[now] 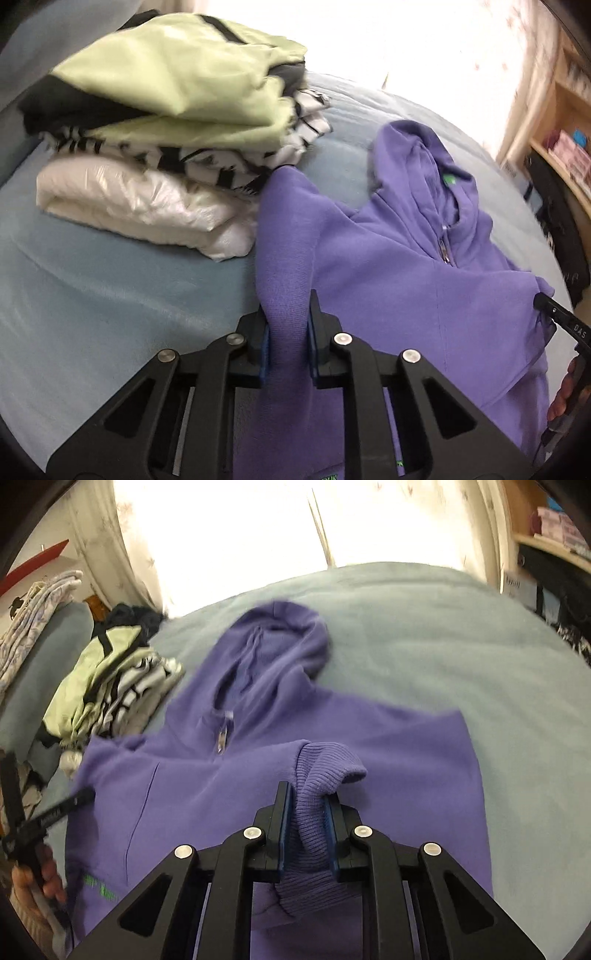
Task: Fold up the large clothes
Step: 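Regrasp the cuff with the right tool, straighten it, and open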
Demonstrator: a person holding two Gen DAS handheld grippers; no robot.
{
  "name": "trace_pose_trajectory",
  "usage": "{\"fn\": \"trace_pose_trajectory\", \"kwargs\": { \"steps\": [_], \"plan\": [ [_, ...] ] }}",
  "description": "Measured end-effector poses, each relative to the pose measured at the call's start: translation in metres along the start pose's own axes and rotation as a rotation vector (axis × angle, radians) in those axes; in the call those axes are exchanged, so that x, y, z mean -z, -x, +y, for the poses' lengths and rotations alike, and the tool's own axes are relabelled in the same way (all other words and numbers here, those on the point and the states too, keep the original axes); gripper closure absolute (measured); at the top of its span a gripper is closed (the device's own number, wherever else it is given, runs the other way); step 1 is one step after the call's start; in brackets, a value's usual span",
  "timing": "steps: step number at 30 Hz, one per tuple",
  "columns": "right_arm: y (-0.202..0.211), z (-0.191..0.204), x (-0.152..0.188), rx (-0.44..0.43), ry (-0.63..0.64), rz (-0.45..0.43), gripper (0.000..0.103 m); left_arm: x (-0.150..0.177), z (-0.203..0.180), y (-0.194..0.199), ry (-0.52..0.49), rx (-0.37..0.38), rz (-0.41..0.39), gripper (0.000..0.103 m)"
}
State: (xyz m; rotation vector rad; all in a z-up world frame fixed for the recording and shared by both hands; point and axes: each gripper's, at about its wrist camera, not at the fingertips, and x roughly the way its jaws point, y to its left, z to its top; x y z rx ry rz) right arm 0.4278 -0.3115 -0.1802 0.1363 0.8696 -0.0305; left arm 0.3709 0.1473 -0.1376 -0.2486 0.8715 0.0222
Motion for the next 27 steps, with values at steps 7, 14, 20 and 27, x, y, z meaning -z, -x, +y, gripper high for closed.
{"fn": "trace_pose_trajectory", "kwargs": {
  "steps": [7, 14, 20, 27],
  "plan": [
    [-0.019, -0.024, 0.012, 0.049, -0.103, 0.119, 0.056, 0.003, 0.009, -0.02, -0.003, -0.022, 0.063, 0.074],
    [0.028, -0.024, 0.025, 0.011, -0.092, 0.02, 0.048, -0.004, -0.001, 0.028, -0.125, -0.122, -0.04, 0.063],
    [0.036, 0.036, 0.025, -0.108, -0.007, 0.024, 0.048, -0.003, -0.059, 0.034, -0.216, -0.018, -0.059, 0.064],
    [-0.009, 0.09, 0.029, -0.106, 0.078, 0.086, 0.048, 0.011, -0.101, -0.032, -0.186, -0.024, 0.093, 0.064]
  ]
}}
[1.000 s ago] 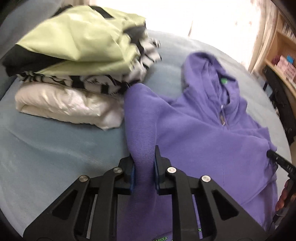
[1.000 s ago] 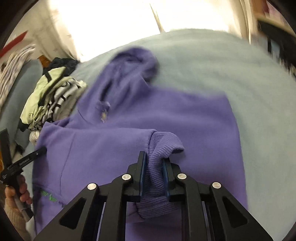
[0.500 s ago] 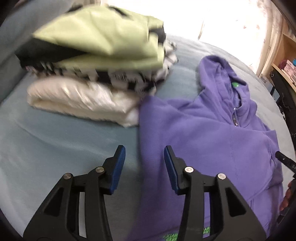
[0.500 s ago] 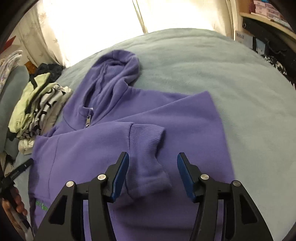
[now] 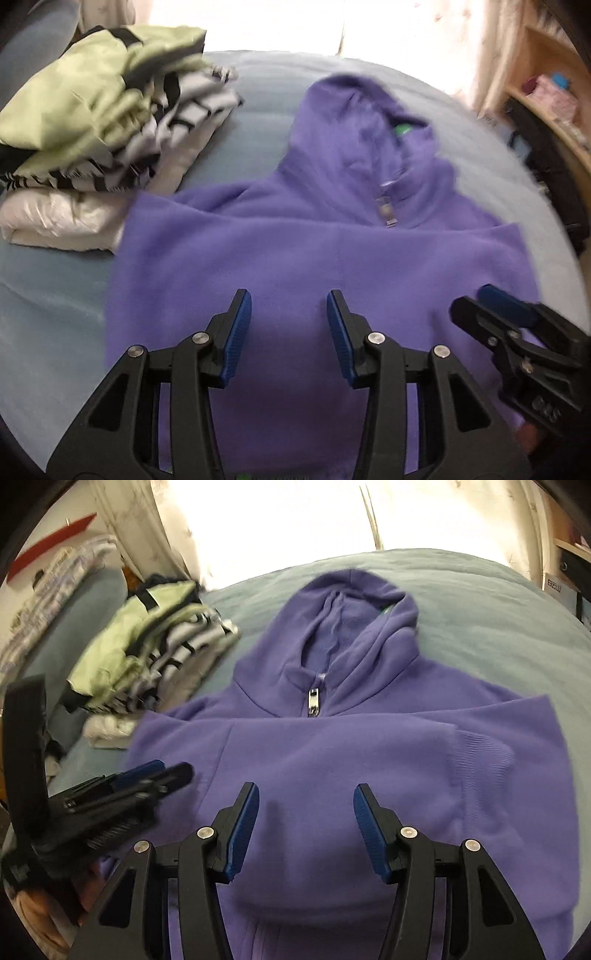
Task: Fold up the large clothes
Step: 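Regrasp the cuff with the right tool, straighten it, and open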
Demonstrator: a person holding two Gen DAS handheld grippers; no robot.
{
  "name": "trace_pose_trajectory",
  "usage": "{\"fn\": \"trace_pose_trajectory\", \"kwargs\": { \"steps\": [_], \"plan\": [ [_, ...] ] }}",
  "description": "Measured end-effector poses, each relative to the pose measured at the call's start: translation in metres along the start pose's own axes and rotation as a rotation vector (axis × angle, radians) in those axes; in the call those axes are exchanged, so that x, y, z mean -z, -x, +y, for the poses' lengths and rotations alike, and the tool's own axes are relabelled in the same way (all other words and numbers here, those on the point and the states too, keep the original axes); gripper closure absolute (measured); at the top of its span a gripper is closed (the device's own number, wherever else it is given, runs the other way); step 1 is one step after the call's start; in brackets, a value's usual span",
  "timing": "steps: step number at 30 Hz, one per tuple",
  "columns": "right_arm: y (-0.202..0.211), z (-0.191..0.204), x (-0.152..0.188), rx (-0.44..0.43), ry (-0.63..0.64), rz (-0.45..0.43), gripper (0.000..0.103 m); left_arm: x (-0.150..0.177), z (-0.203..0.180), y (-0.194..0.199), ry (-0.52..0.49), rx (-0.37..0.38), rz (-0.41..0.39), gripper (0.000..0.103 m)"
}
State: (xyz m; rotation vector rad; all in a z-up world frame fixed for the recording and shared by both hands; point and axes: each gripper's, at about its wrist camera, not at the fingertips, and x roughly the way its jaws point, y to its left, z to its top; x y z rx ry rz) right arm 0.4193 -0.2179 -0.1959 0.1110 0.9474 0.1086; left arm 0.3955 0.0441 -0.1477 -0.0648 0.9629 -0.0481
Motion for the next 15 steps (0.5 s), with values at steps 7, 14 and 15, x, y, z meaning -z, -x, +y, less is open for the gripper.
{"fn": "trace_pose_trajectory", "kwargs": {
  "steps": [7, 14, 15],
  "plan": [
    [-0.009, -0.073, -0.016, 0.052, -0.129, 0.001, 0.089, -0.007, 0.038, -0.019, 0.029, -0.152, -0.072, 0.063],
    [0.031, -0.085, 0.005, -0.027, -0.18, -0.005, 0.08, 0.004, 0.056, 0.008, -0.007, -0.072, -0.067, 0.07],
    [0.035, -0.075, 0.009, -0.041, -0.161, -0.007, 0.077, 0.006, 0.056, 0.016, -0.009, -0.051, -0.068, 0.07]
  ]
}}
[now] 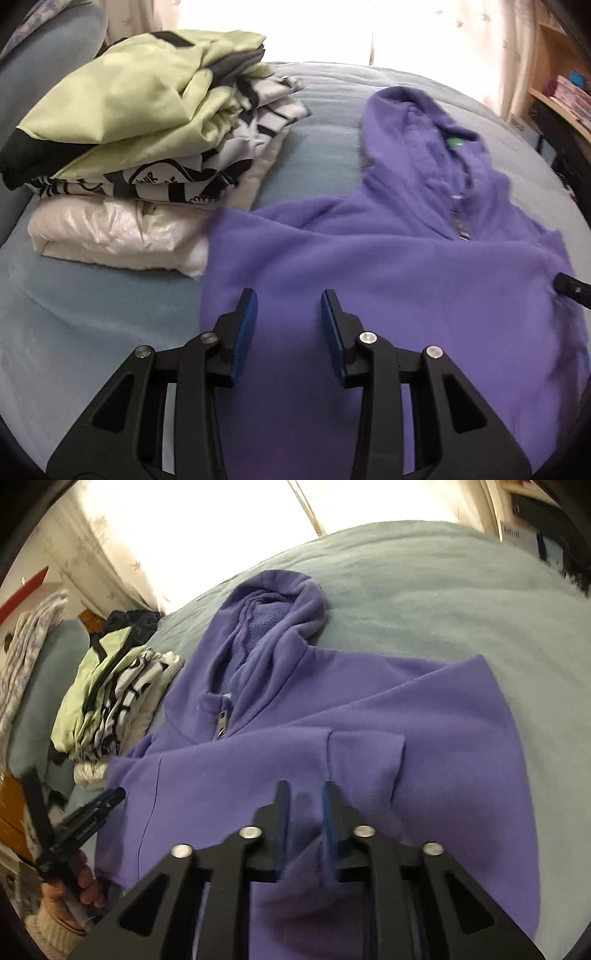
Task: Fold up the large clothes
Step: 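Regrasp the cuff with the right tool, straighten it, and open, then open the right tool and raise both tools above the hoodie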
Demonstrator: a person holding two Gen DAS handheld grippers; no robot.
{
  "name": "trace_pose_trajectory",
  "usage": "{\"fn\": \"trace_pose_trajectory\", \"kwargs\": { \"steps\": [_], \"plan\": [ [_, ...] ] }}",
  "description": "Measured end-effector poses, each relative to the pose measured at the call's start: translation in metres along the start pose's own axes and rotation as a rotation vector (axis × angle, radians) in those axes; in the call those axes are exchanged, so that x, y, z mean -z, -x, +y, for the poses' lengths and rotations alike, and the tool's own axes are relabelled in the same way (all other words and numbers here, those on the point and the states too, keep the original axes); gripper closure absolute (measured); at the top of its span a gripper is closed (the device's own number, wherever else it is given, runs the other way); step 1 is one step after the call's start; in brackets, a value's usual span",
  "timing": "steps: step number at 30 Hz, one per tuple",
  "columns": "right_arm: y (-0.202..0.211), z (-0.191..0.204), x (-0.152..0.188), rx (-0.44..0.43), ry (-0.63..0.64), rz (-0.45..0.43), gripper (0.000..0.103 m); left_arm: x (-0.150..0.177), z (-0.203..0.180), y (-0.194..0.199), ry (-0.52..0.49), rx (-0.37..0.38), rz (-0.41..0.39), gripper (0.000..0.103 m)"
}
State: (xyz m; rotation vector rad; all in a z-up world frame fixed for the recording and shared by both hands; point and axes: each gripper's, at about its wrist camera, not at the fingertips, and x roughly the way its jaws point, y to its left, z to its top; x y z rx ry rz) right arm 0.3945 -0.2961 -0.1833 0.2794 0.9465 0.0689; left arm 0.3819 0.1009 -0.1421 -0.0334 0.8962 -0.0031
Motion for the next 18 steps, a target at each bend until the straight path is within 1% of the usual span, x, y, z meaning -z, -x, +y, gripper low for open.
{"fn": "trace_pose_trajectory", "kwargs": {
  "steps": [1, 2, 5, 7, 8, 9, 10, 11, 13, 14, 15, 17, 18],
  "plan": [
    [0.005, 0.012, 0.008, -0.025, 0.023, 0.005, 0.077, 0.004, -0.002, 0.012, -0.004, 0.04, -0.001, 0.07],
    [0.009, 0.022, 0.014, -0.042, 0.042, 0.013, 0.077, 0.007, -0.002, 0.021, -0.01, 0.063, -0.003, 0.07],
    [0.011, 0.052, 0.037, -0.097, 0.1, 0.05, 0.077, 0.028, -0.017, 0.046, -0.037, 0.137, -0.002, 0.07],
    [0.008, 0.065, 0.053, -0.104, 0.132, 0.081, 0.077, 0.042, -0.024, 0.048, -0.047, 0.158, 0.033, 0.07],
    [0.007, 0.067, 0.06, -0.086, 0.149, 0.088, 0.077, 0.049, -0.026, 0.045, -0.056, 0.152, 0.054, 0.07],
    [0.007, 0.067, 0.065, -0.061, 0.16, 0.089, 0.077, 0.057, -0.025, 0.04, -0.062, 0.12, 0.075, 0.069],
    [0.008, 0.06, 0.067, -0.046, 0.155, 0.089, 0.077, 0.062, -0.021, 0.035, -0.054, 0.091, 0.09, 0.069],
    [0.01, 0.053, 0.067, -0.045, 0.134, 0.083, 0.077, 0.066, -0.015, 0.032, -0.038, 0.088, 0.094, 0.069],
    [0.021, 0.024, 0.062, -0.027, 0.048, 0.066, 0.077, 0.069, 0.003, 0.035, 0.006, 0.099, 0.086, 0.069],
    [0.026, 0.011, 0.061, -0.046, 0.009, 0.064, 0.077, 0.069, 0.011, 0.036, 0.023, 0.098, 0.087, 0.069],
    [0.033, -0.001, 0.061, -0.041, -0.029, 0.061, 0.076, 0.07, 0.018, 0.04, 0.042, 0.106, 0.092, 0.069],
    [0.048, -0.023, 0.062, 0.033, -0.077, 0.038, 0.073, 0.07, 0.024, 0.045, 0.052, 0.107, 0.095, 0.069],
    [0.057, -0.034, 0.065, 0.024, -0.112, 0.028, 0.073, 0.071, 0.026, 0.048, 0.051, 0.1, 0.093, 0.069]
  ]
}}
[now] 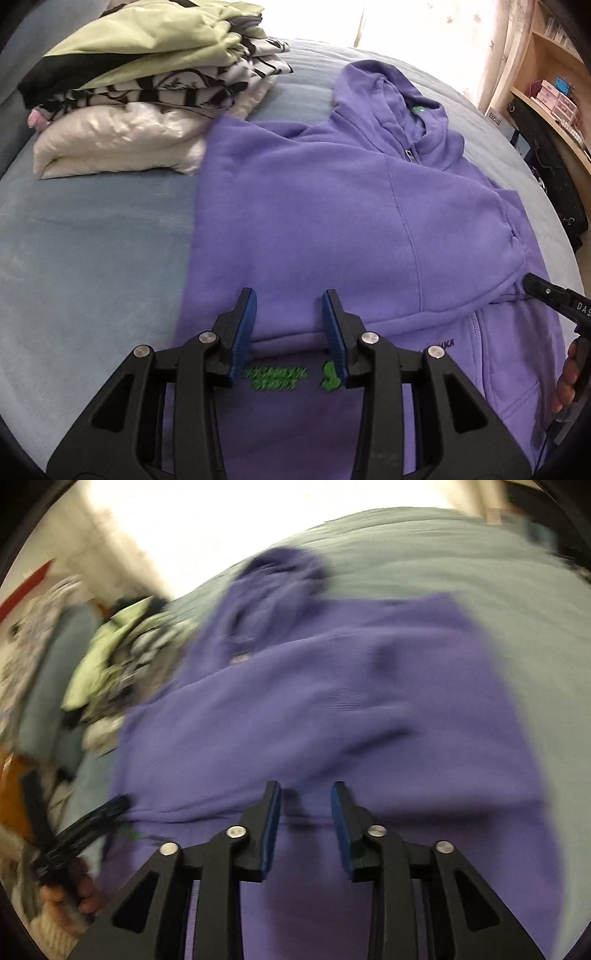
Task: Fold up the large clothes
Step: 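Open the right tool and raise both tools above the hoodie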
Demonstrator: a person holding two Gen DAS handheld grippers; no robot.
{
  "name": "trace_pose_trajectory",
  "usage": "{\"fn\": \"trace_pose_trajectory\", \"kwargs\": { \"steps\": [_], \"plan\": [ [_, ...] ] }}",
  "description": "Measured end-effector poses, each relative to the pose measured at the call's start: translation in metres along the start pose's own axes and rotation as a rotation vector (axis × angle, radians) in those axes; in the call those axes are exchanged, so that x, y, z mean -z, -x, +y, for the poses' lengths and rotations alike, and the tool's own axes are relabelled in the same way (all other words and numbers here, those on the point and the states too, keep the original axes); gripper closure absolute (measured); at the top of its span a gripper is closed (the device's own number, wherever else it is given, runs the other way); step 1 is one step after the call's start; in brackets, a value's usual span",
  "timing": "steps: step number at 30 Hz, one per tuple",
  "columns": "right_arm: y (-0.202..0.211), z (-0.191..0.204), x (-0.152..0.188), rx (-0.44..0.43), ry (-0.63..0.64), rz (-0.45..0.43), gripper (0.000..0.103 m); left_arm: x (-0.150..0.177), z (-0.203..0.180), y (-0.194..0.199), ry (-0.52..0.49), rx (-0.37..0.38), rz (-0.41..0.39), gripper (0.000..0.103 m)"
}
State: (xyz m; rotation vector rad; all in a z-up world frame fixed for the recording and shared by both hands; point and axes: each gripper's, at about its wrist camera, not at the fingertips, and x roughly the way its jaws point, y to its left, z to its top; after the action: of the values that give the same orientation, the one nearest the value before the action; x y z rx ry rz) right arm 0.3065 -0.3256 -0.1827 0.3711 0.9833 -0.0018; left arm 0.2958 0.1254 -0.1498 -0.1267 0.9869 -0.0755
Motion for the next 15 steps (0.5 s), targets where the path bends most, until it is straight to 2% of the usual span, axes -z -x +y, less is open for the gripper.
{"fn": "trace_pose_trajectory", "kwargs": {
  "steps": [3, 9, 15],
  "plan": [
    [0.023, -0.022, 0.011, -0.018, -0.09, -0.013, 0.068, 0.007, -0.002, 0.014, -0.003, -0.024, -0.01, 0.069],
    [0.06, -0.032, 0.042, -0.033, -0.123, -0.016, 0.068, 0.021, -0.009, 0.046, 0.012, -0.022, -0.016, 0.064],
    [0.092, -0.007, 0.066, -0.061, -0.104, -0.043, 0.068, 0.035, -0.007, 0.077, 0.023, -0.038, -0.024, 0.063]
  ]
}}
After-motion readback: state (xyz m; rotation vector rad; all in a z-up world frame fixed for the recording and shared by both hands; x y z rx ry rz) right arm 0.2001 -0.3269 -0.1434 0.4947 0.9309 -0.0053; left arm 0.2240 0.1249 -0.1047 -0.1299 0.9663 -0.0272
